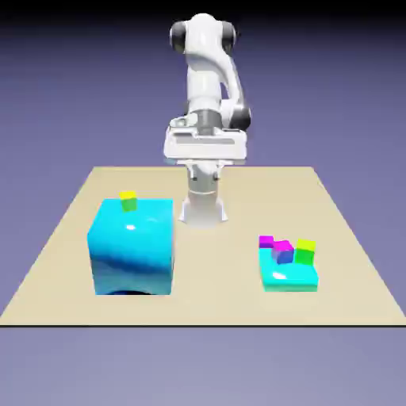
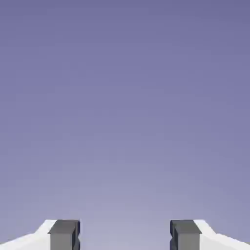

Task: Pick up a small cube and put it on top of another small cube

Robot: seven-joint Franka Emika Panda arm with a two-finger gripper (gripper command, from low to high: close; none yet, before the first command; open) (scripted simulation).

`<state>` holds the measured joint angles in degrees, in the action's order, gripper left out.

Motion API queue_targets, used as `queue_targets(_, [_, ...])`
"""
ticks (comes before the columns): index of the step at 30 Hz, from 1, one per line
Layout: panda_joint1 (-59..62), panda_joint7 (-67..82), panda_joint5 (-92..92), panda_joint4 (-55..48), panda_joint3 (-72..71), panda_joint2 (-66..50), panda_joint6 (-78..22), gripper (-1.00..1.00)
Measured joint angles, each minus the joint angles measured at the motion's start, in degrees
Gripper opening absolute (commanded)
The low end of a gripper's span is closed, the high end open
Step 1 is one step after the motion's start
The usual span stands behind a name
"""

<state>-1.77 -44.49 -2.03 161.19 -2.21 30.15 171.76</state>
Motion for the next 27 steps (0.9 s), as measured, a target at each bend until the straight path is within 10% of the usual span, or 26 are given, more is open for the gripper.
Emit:
queue_targets(14, [-12.37, -23.06, -23.02, 2.17, -25.11, -28.39, -25.50, 0.00])
queue_targets(22, [-15.38, -23.62, -21.46, 1.75, -22.74, -42.92, -11.40, 0.00])
queue_targets(23, [-15.76, -23.69, -21.26, 1.70, -22.45, -44.71, -9.66, -1.00])
queue_targets(27, [-14.87, -23.54, -21.70, 1.82, -23.13, -40.57, -13.66, -1.00])
